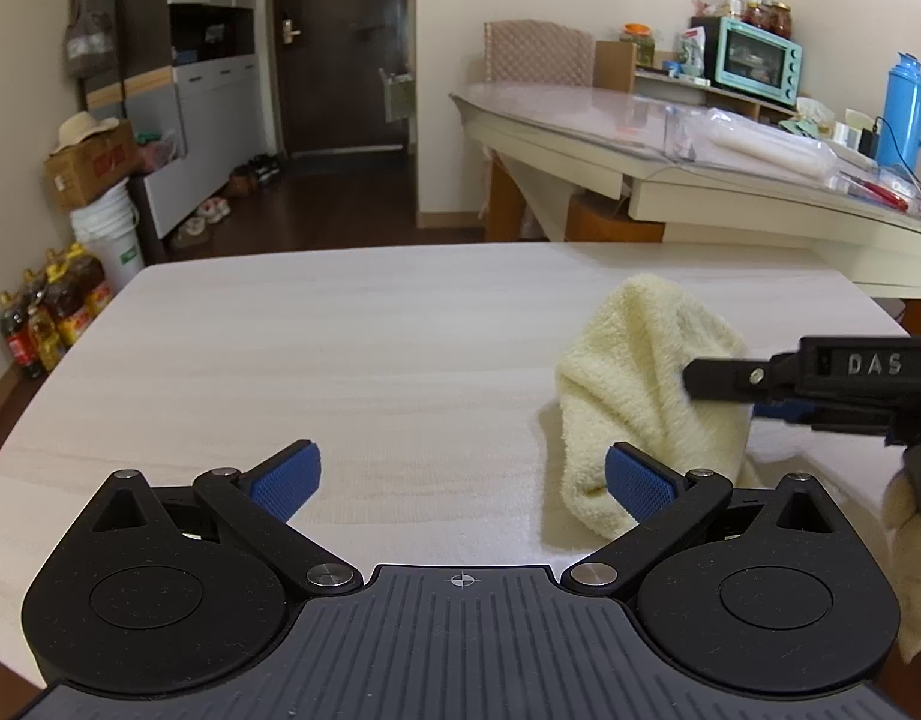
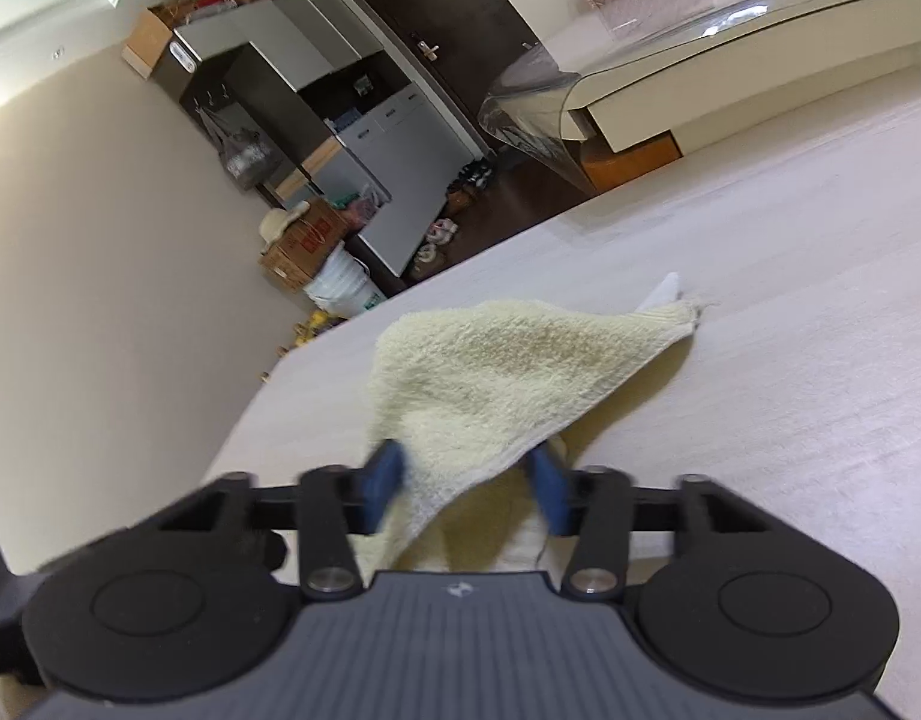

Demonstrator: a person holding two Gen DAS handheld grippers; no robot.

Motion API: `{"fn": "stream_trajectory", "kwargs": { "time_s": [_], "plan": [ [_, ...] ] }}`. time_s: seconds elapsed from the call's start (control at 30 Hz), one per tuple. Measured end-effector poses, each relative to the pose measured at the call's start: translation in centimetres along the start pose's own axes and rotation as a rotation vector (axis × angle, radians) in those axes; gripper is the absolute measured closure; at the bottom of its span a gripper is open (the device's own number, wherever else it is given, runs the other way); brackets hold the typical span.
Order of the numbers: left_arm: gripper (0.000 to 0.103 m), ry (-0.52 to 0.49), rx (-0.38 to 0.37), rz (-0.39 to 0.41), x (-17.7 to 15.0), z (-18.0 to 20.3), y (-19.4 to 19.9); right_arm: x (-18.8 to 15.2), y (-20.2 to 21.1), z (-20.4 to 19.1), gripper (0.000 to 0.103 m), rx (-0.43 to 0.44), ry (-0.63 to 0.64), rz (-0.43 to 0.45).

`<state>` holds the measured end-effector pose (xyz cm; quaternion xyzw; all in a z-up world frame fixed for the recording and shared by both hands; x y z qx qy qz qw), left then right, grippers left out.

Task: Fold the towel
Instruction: 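Grasp a towel corner with the right gripper and lift it up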

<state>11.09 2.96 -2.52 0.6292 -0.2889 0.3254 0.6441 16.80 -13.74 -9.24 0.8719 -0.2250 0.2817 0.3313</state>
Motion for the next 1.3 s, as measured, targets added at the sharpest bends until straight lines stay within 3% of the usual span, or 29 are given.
{"fn": "stream_trajectory", "kwargs": {
  "time_s": [0.13,0.43,0.53,0.63,0.67,0.8,0.97,1.03,1.13,1.17,1.3],
  "plan": [
    [0.000,0.003,-0.006,-0.005,-0.3,0.0,-0.4,1.3,1.5,-0.4,0.099,-0.023,0.051,0.085],
    [0.000,0.006,-0.016,0.012,-0.4,-0.2,0.0,7.4,6.5,-3.2,0.099,-0.078,0.241,0.289],
    [0.000,0.018,0.001,0.027,-0.3,-0.8,0.6,10.9,8.8,-6.2,0.099,-0.106,0.388,0.406],
    [0.000,0.031,0.019,0.036,-0.3,-1.6,1.0,11.6,9.0,-9.1,0.099,-0.070,0.485,0.428],
    [0.000,0.036,0.025,0.038,-0.3,-1.9,1.1,11.3,8.6,-10.3,0.099,-0.047,0.527,0.421],
    [0.000,0.051,0.059,0.040,-0.3,-3.5,1.5,7.3,4.1,-13.1,0.099,0.059,0.655,0.251],
    [0.000,0.054,0.067,0.036,0.1,-6.1,2.2,-2.5,-2.0,-14.0,0.099,0.116,0.813,-0.045],
    [0.000,0.055,0.070,0.035,0.3,-7.1,2.5,-5.0,-2.6,-13.9,0.098,0.111,0.877,-0.122],
    [0.000,0.042,0.000,0.033,1.2,-7.4,2.5,-7.1,-2.0,-13.8,0.087,0.112,0.928,-0.193],
    [0.000,0.034,-0.027,0.033,1.6,-7.3,2.5,-7.4,-1.6,-13.7,0.078,0.107,0.931,-0.201],
    [0.000,-0.093,-0.123,0.031,2.3,-4.5,1.7,-7.2,1.0,-12.8,0.078,0.045,0.873,-0.173]
  ]
}}
Point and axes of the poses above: each gripper's, at about its wrist camera, not at the fingertips, and y roughly against the way its jaws point, z to its right, x to its top, the point moved 4 cm from there along -y, roughly the way its jaws point, and after that the axes turned 3 degrees about y, right-handed, at the moved point
